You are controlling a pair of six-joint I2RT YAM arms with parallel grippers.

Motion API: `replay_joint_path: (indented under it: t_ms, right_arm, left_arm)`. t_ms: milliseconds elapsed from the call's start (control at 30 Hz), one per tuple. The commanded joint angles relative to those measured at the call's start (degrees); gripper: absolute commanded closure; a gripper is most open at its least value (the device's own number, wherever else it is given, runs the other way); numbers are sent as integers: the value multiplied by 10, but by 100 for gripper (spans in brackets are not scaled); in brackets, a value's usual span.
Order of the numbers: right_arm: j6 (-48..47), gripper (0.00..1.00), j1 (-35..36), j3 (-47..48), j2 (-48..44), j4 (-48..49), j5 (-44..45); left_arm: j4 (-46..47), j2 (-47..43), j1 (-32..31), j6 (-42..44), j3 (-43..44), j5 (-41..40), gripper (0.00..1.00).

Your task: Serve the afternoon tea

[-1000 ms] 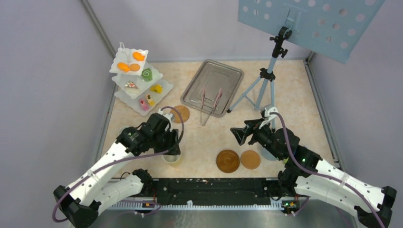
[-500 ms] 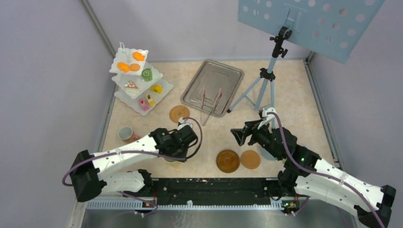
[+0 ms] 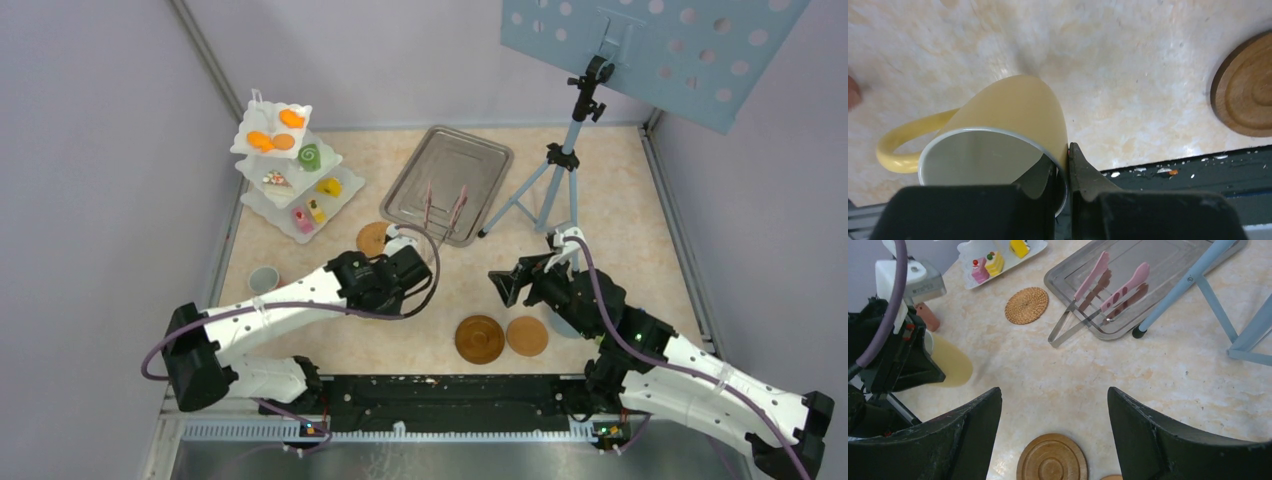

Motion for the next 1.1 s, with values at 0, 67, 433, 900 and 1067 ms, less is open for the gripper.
replay_joint_path:
  t_ms: [0, 67, 433, 900, 1067]
  right_arm:
    - [2, 23, -2, 12, -5, 2, 13]
    - [4, 23, -1, 14, -5, 0, 15]
    - [25, 24, -2, 39, -23, -47, 24]
    - [25, 18, -2, 38, -20, -48, 31]
    - [23, 15, -1, 31, -19, -43, 32]
  left_arm:
    - [-5, 29, 1, 76, 93, -116, 100]
    - [12, 57, 19, 133, 129, -136, 100]
    - [137, 202, 162, 333, 241, -82, 100]
    - [200, 309, 216, 329, 254, -59, 100]
    - [224, 303, 226, 337, 244, -44, 100]
